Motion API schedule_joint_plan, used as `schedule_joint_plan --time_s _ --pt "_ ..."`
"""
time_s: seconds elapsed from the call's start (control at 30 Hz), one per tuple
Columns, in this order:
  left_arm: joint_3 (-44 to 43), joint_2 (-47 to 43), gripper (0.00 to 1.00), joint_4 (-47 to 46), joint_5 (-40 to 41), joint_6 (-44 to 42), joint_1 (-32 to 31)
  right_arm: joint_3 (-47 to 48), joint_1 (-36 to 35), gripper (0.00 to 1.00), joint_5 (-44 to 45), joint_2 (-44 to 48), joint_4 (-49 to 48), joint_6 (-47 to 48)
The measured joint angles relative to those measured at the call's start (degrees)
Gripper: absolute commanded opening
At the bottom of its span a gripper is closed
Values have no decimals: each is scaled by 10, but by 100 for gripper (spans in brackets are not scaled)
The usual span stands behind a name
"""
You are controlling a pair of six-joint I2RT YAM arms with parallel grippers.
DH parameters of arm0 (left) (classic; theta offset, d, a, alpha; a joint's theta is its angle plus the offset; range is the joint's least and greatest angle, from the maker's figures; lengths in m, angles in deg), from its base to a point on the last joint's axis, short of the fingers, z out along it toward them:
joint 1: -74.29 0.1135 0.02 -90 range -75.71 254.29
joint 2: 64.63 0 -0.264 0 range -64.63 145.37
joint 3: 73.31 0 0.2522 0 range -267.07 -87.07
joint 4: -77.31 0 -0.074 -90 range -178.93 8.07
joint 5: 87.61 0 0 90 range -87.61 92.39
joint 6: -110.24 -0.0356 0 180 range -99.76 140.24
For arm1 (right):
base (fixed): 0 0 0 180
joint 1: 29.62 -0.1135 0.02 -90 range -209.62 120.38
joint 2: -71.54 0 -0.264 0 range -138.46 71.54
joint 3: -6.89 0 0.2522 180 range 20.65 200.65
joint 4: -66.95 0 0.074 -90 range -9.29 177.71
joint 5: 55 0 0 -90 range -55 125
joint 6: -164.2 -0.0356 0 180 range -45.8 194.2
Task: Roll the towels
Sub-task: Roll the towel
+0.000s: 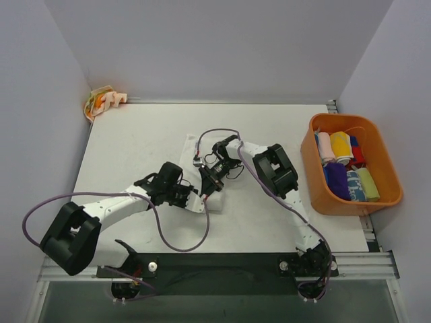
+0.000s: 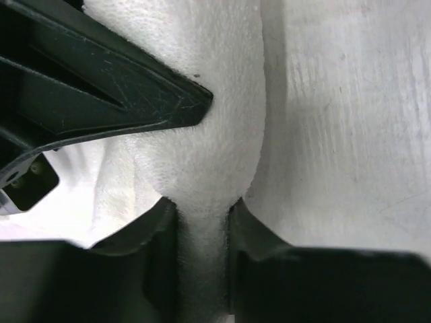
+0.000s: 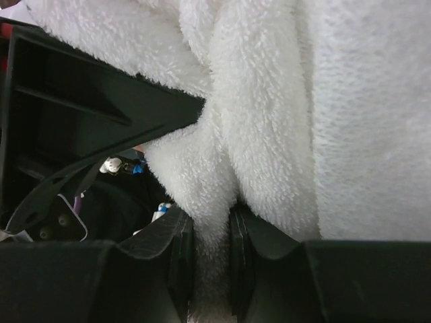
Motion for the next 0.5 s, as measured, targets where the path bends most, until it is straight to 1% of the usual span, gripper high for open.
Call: schedule_joint_plan --time_s 0.03,0.07,0.1,0.13,0.17,0.2,0.3,0.4,0.5 --pt "-14 9 11 13 -1 5 0 3 2 13 5 0 3 -2" --pt "-31 20 9 30 -2 9 0 7 5 18 10 0 7 -6" --pt "-49 32 8 47 -6 12 1 10 7 27 18 2 10 -11" --pt "-67 45 6 64 -9 14 1 11 11 32 24 4 11 -15" --pt "-85 59 5 82 -13 19 2 12 16 34 33 8 12 -18" --pt "-101 73 4 99 -19 23 3 12 22 40 45 14 12 -22" --pt "-157 118 3 164 -46 31 19 12 54 45 110 52 2 -32" --pt "-225 177 3 238 -86 40 45 7 98 45 187 114 -28 -33" --pt "-306 249 3 323 -133 45 75 -29 145 43 262 213 -67 -26"
